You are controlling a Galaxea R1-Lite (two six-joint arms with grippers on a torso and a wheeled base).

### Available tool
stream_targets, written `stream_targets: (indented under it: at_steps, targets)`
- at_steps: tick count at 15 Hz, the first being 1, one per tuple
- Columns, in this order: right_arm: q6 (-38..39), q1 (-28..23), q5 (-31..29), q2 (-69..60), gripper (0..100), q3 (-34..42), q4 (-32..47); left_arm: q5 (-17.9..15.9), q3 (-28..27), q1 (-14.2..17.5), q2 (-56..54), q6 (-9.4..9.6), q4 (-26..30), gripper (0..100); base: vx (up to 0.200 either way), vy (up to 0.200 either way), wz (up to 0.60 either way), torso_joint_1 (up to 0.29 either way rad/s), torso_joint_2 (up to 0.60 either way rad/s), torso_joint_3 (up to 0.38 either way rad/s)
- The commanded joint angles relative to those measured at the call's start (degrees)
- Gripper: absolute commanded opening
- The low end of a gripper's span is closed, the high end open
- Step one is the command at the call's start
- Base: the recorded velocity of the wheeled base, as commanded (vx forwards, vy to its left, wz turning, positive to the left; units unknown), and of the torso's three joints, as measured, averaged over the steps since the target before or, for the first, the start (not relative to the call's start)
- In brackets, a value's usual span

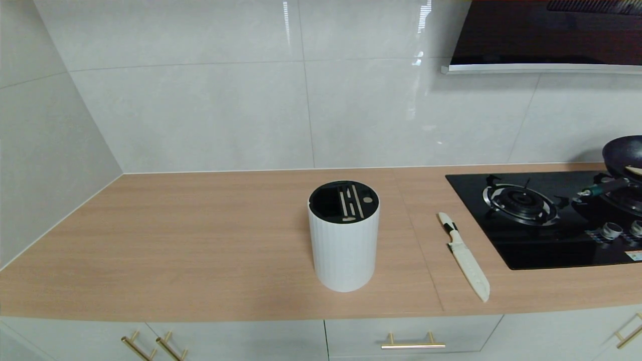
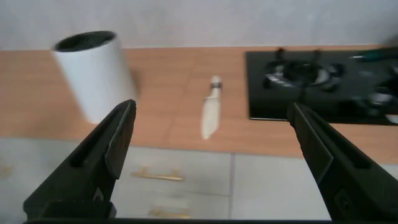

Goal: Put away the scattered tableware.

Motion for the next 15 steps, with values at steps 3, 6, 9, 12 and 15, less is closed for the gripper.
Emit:
stream_targets:
  at_steps: [3,6,9,12,15]
  targets:
    - [1.1,7.1,4.2,38.2,100,-14.6,-3.8,0.0,0.0,0.0,0.1,0.0,0.0,100,0.0,0.0,0.0,0.0,0.0,0.0]
    - [2.5,10.6,2.3,53.7,100,-17.5,-11.7,0.0,0.0,0.0,0.1,0.0,0.0,100,0.0,0.0,0.0,0.0,0.0,0.0]
    - [2.3,10.8,-4.2,71.8,100,-18.7,-29.5,0.0,0.0,0.0,0.1,0.0,0.0,100,0.0,0.0,0.0,0.0,0.0,0.0]
    - [2.2,11.0,-7.5,80.8,100,-20.2,-35.4,0.0,0.0,0.0,0.1,0.0,0.0,100,0.0,0.0,0.0,0.0,0.0,0.0]
    - [0.7,10.8,-12.2,90.5,100,-25.8,-37.8,0.0,0.0,0.0,0.1,0.0,0.0,100,0.0,0.0,0.0,0.0,0.0,0.0]
